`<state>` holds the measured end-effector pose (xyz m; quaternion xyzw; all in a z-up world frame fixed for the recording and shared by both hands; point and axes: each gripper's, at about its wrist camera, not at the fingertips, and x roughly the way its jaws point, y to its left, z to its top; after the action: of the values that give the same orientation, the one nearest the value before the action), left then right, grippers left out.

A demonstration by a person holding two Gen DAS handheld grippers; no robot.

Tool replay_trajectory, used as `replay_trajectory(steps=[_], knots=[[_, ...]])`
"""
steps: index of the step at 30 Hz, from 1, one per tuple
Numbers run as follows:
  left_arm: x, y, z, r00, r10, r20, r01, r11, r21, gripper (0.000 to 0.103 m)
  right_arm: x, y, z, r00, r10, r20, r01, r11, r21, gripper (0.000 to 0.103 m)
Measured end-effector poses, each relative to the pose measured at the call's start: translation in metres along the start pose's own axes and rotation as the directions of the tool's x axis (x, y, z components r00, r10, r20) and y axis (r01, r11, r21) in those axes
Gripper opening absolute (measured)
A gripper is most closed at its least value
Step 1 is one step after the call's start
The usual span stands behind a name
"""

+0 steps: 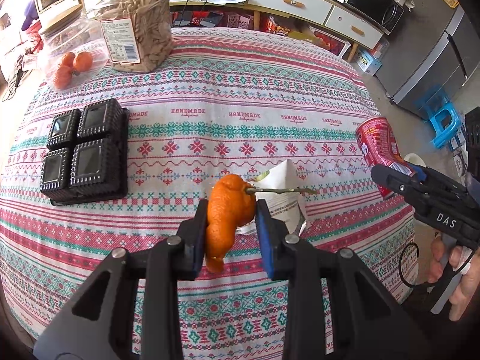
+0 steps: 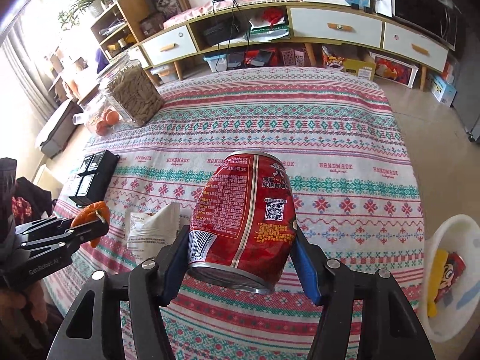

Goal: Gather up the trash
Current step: 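Grasp the crushed red can with the right tool and lift it, then carry the orange pepper with the left tool while the right tool carries the can over the bin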

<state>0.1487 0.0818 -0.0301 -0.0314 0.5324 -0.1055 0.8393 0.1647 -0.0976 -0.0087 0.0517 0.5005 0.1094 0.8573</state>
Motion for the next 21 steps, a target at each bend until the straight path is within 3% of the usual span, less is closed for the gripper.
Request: replay_trajectory(steps=[21], knots=[[0.021,-0.124,0.01,0.997,-0.073,-0.014,0.074,0.984,0.165,0.032,-0.084,-0.129,-0.039,0.99,-0.126,0.07,0.114,0.981,0.157,0.064]])
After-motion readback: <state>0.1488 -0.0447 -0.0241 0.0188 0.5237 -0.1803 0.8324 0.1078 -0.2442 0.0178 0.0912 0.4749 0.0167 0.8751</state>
